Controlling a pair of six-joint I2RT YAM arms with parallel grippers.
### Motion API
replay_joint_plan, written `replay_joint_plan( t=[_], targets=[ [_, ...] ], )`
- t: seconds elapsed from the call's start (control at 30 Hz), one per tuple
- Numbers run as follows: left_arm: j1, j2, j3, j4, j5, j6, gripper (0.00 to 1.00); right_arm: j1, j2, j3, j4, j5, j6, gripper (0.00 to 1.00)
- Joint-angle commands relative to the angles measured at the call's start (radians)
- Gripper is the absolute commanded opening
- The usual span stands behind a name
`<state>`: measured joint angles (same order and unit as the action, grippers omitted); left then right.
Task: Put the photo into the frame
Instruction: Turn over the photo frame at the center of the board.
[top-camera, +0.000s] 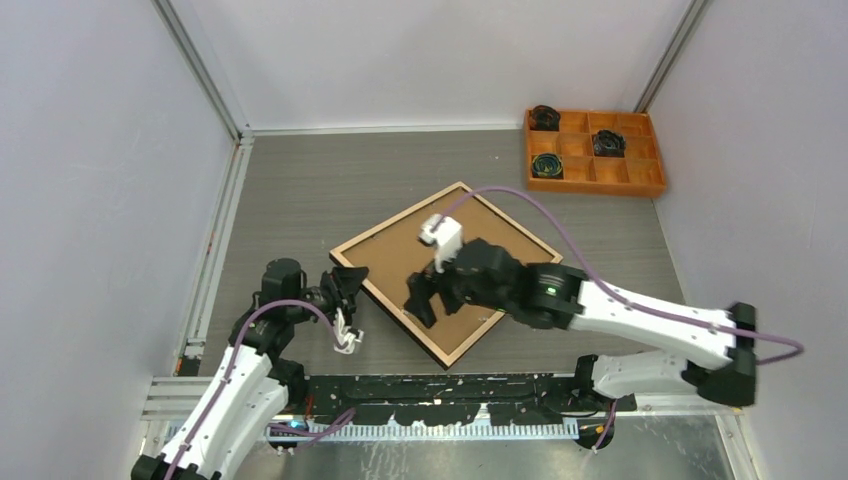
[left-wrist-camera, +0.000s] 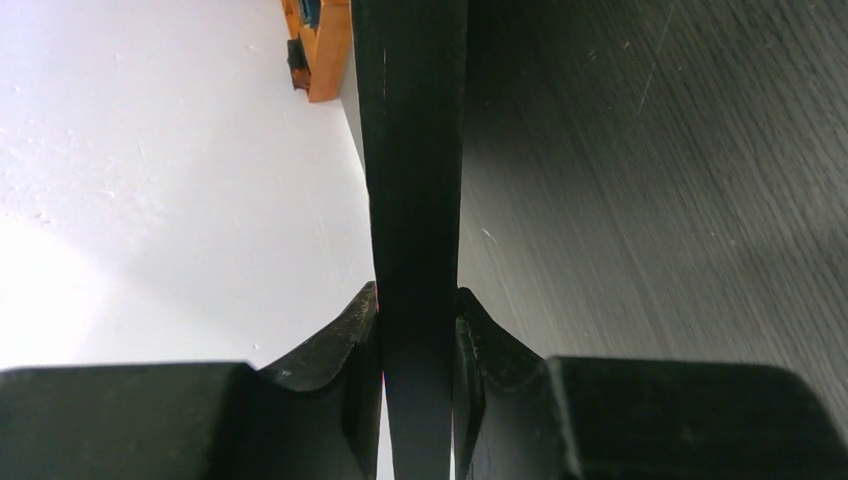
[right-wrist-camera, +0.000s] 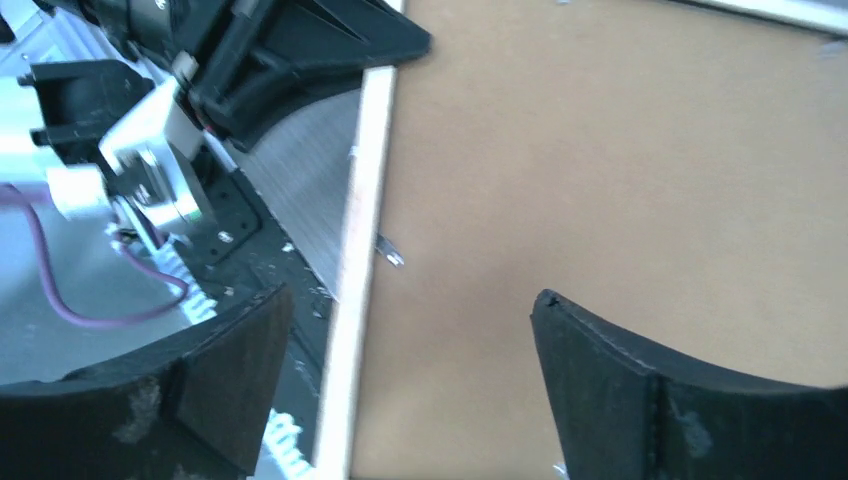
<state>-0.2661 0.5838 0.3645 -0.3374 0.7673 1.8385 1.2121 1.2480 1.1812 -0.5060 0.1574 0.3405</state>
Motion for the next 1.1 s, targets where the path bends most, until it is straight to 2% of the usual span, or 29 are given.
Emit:
replay_joint_plan(
  t=[0.0,0.2,0.3,0.43,0.73,0.93,1.07],
  targets=[
    [-0.002,-0.032,0.098,-0.097,-0.058,-0.053,0.04,-0.006,-0.263,-0.196,0.054,0.075,-0.206,0.97],
    [-0.002,-0.015,0.15,-0.181,-0.141,-0.118,0.01,-0.003,-0.673,-0.474,0.079,0.057,-0.348,1.0],
    [-0.002,-0.005,0.17,-0.198,-0.194,-0.14,0.01,-0.003,-0.748,-0.525,0.068,0.051,-0.388,1.0],
    [0.014,0.006,0.189,-0.227,-0.247,-0.142,0.01,-0.001,-0.67,-0.49,0.034,0.024,-0.431,1.0],
    [0.117,0.018,0.219,-0.308,-0.224,-0.14,0.01,0.011,-0.596,-0.497,0.003,-0.001,-0.645,1.0],
    [0.119,-0.003,0.203,-0.302,-0.206,-0.143,0.01,0.076,-0.531,-0.537,0.144,0.143,-0.752,1.0],
    [0.119,0.008,0.22,-0.321,-0.214,-0.156,0.0,0.128,-0.434,-0.532,0.202,0.227,-0.841,1.0]
  ],
)
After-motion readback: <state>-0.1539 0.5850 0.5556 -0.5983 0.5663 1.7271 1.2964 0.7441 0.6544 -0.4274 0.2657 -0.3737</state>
